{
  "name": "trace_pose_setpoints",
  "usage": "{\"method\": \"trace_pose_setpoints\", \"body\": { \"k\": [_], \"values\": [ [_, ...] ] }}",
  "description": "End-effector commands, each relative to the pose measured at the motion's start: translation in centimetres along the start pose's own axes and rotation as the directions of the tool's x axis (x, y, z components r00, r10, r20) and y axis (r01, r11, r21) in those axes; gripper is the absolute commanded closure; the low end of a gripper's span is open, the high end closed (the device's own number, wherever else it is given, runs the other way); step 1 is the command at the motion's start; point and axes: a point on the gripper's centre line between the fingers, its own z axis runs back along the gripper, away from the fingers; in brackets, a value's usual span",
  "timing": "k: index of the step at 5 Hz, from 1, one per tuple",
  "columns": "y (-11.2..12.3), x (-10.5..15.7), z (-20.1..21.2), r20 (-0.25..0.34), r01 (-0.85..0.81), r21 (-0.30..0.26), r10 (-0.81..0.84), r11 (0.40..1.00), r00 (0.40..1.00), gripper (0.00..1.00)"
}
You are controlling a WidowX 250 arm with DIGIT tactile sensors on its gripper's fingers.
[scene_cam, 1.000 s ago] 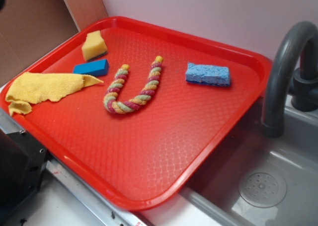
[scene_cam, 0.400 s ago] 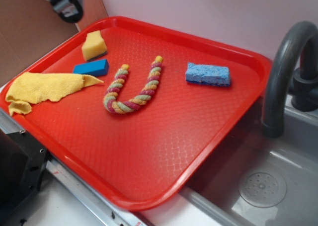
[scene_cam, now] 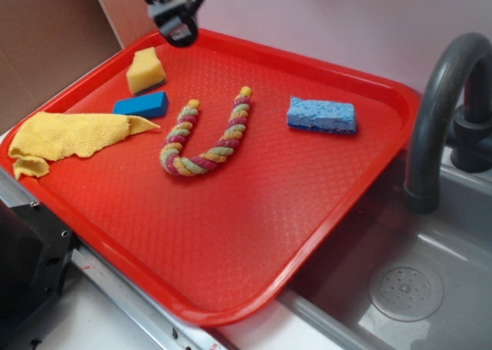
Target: Grab the blue sponge.
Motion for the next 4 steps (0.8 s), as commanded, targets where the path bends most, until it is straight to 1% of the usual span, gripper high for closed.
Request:
{"method": "trace_pose_setpoints", "body": {
  "k": [1,2,4],
  "values": [
    [-1.0,4.3,-2.9,0.018,0.114,-0.075,-0.113,0.991,0.993,0.0],
    [-2.2,5.1,-4.8,0.001,0.176,-0.118,-0.177,0.977,0.984,0.0],
    [-1.7,5.7,-7.7,-0.033,0.229,-0.153,-0.237,0.961,0.971,0.0]
  ]
}}
